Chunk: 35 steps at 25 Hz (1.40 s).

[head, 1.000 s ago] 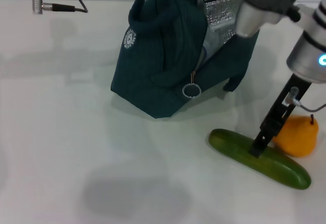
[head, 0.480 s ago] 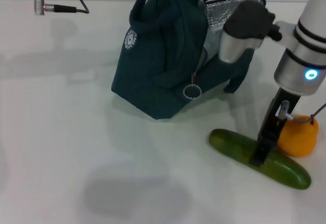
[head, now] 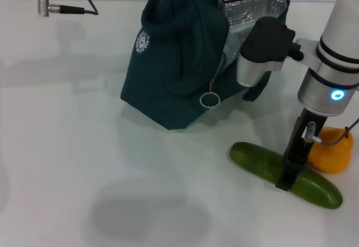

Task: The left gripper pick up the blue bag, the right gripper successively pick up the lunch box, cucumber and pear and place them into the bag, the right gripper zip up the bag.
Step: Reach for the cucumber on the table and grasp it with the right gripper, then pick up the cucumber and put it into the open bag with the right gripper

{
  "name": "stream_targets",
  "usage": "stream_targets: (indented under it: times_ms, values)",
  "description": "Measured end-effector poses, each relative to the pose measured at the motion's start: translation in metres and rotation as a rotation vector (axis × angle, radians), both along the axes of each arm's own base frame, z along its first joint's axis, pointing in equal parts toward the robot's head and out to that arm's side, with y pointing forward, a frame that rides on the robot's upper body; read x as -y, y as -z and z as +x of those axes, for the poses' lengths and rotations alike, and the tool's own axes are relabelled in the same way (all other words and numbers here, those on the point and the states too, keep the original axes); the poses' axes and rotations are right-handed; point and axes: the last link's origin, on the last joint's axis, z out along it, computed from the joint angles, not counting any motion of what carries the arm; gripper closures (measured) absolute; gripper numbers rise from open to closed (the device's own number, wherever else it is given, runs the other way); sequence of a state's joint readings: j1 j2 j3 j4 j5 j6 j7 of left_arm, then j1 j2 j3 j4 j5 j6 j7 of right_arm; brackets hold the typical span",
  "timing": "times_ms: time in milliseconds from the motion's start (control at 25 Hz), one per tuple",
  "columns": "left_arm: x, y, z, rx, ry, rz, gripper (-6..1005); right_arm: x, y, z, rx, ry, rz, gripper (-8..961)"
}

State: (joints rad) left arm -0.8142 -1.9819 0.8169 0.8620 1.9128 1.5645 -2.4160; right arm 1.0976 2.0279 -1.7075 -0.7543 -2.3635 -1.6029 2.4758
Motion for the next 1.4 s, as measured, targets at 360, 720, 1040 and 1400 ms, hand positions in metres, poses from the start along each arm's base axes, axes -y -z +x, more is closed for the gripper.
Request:
stream_targets:
  times_ms: [360,720,1040,1400]
  values:
    - [0.000,0.000,0.000,0.001,-0.001,0.001,941,0.001,0.002,0.007,0.023,0.003,-0.004,197]
    - [0.000,0.000,-0.002,0.000,-0.005,0.002,941,0.001,-0.001,0.009,-0.015,0.041,0.012,318]
    - [0.002,0.001,-0.007,-0.003,-0.009,0.001,940,0.011,-0.039,0.019,-0.431,0.212,-0.023,318]
    - [0.003,0.004,-0.011,0.000,-0.017,-0.010,940,0.038,-0.100,0.057,-0.958,0.276,-0.038,317]
